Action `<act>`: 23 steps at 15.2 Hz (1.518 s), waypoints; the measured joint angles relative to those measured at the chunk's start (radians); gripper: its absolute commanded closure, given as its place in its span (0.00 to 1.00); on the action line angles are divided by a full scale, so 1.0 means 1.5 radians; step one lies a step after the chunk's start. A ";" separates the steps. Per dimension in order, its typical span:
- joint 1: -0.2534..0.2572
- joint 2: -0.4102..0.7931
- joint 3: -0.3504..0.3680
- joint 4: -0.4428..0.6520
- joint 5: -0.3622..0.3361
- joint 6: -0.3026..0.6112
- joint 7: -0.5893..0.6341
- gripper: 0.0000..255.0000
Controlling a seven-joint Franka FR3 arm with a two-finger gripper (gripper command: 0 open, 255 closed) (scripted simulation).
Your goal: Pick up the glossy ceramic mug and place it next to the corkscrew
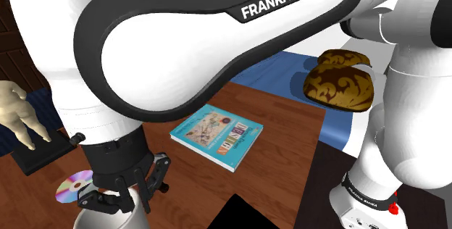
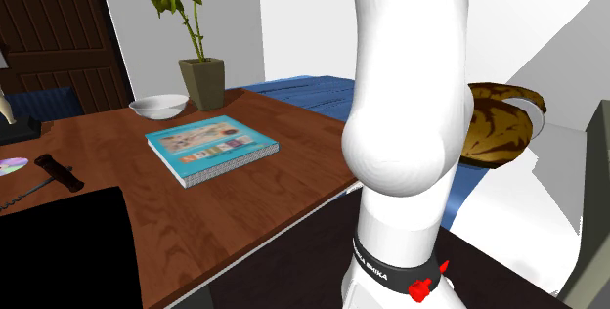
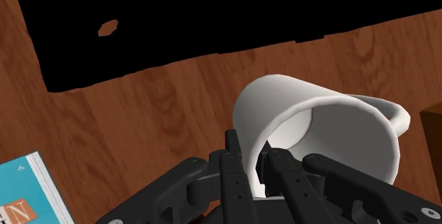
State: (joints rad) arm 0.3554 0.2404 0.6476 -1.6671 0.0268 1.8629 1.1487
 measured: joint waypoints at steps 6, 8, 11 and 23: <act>0.001 0.011 -0.003 -0.039 -0.006 0.047 -0.002 1.00; 0.001 0.014 -0.004 -0.055 -0.007 0.066 -0.003 1.00; 0.003 0.025 -0.006 -0.069 -0.014 0.089 -0.002 1.00; 0.013 0.067 -0.017 -0.129 -0.038 0.185 0.003 1.00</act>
State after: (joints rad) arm 0.3749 0.3403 0.6222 -1.8611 -0.0309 2.1405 1.1539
